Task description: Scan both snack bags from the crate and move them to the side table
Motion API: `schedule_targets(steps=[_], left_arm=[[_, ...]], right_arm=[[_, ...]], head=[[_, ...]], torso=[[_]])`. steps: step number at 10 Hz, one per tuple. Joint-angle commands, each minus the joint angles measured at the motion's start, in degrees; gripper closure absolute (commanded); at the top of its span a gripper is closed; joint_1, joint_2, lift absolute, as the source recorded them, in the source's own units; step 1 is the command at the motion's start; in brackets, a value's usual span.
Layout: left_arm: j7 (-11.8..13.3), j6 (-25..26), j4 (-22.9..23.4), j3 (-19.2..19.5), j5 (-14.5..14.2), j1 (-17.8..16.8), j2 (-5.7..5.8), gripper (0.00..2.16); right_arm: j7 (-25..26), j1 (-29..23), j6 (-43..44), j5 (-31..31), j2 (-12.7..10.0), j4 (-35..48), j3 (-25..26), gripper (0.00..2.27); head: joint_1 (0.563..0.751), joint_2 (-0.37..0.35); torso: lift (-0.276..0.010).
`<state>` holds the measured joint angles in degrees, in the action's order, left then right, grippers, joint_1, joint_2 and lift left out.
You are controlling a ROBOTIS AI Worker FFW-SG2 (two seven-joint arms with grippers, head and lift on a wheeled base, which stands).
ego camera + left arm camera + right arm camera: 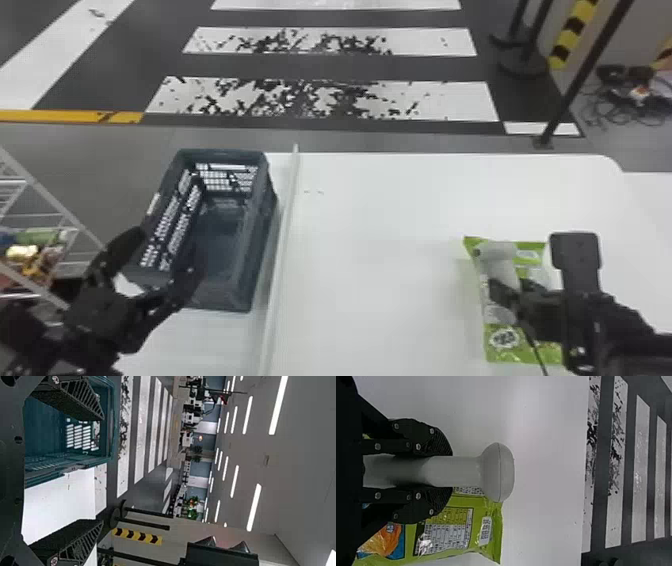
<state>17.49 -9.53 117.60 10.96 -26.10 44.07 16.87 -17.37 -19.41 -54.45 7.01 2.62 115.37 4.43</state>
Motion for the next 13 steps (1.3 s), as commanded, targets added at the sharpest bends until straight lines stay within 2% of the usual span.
schedule_targets(steps=[1,5,8,10,11,13], left_arm=[[0.0,0.0,0.0,0.1,0.0,0.1,0.00,0.08],[0.2,-0.2,0.2,0.3,0.0,0.2,-0.09,0.08],[0.2,-0.2,0.7,0.1,0.0,0.2,-0.09,0.08],[0.2,-0.2,0.9,-0.1,0.0,0.2,-0.09,0.08],[0.2,-0.2,1.1,-0.1,0.0,0.4,-0.09,0.08],[0.2,0.0,1.4,0.2,0.1,0.9,-0.17,0.08]], right_arm=[[0.0,0.0,0.0,-0.1,0.0,0.0,0.0,2.25],[-0.1,-0.9,0.7,-1.0,0.1,2.0,0.9,2.25],[-1.9,-2.0,0.3,-5.8,0.7,5.5,9.1,2.25],[-4.8,-1.9,3.3,-8.4,3.2,3.8,15.0,2.25],[-6.0,-2.1,5.1,-9.3,5.1,2.0,17.0,2.25],[-8.6,-2.1,10.0,-10.9,8.9,-4.0,20.8,2.25]], head=[[0.695,0.060],[0.695,0.062],[0.695,0.031],[0.695,-0.043],[0.695,-0.064],[0.695,-0.151]], torso=[[-0.029],[-0.029],[-0.029],[-0.029],[-0.029],[-0.029]])
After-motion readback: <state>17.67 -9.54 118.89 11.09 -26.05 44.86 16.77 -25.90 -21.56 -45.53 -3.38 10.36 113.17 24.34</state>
